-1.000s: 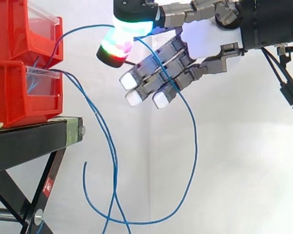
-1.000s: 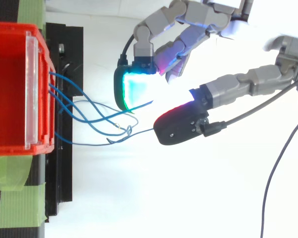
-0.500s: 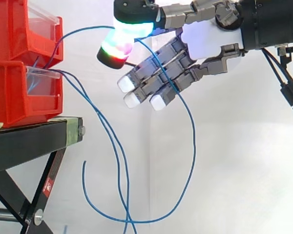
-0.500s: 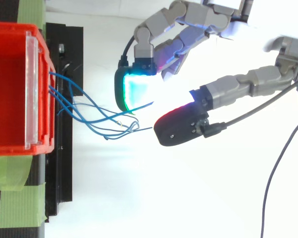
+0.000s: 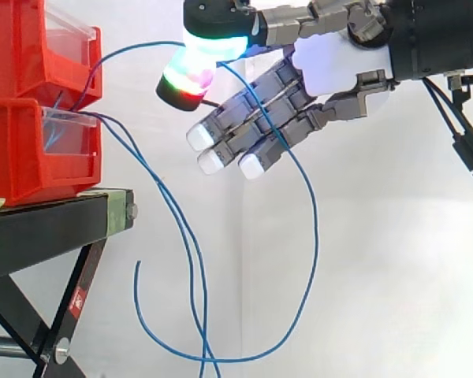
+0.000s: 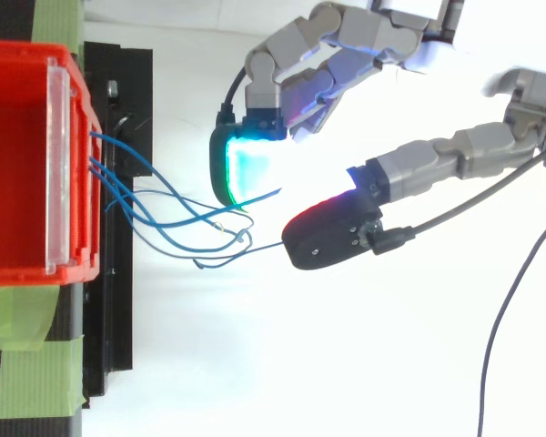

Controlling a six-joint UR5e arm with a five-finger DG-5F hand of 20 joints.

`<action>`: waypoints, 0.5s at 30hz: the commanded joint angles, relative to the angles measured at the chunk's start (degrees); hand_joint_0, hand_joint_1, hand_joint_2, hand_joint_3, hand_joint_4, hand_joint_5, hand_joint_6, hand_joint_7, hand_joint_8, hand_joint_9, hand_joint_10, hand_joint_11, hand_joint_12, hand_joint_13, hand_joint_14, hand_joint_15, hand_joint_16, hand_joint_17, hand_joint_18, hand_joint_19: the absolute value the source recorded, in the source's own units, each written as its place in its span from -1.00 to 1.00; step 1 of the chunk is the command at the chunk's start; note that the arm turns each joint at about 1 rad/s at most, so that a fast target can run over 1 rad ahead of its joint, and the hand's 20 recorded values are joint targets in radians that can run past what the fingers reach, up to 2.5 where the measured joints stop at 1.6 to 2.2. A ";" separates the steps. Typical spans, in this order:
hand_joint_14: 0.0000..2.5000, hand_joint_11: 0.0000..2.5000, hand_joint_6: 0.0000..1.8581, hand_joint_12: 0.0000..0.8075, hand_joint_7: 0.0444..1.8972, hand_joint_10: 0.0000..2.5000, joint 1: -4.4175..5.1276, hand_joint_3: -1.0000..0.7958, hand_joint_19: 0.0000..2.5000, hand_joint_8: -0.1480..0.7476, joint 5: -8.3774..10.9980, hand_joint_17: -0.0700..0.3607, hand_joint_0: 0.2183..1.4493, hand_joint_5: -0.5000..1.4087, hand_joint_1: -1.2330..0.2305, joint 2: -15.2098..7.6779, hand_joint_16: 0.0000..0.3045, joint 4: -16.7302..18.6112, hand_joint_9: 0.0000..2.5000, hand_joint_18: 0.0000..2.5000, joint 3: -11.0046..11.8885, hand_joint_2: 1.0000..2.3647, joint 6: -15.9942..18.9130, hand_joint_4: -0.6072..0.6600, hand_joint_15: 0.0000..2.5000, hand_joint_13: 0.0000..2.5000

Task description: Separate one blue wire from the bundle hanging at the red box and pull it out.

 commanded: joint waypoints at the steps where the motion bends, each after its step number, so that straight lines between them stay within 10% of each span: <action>1: -0.99 -0.67 -0.07 0.25 0.12 -0.99 -0.05 -0.04 -0.63 0.12 0.04 0.06 -0.56 -0.55 -0.36 0.07 -0.53 0.01 -0.41 -0.43 0.00 -0.53 -0.01 -0.35 -0.64 -0.54; 15: -0.99 -0.67 -0.07 0.24 0.13 -0.99 0.03 -0.04 -0.63 0.13 -0.05 0.07 -0.55 -0.55 -0.38 0.07 -0.53 0.01 -0.40 -0.42 -0.09 -0.57 -0.01 -0.34 -0.64 -0.53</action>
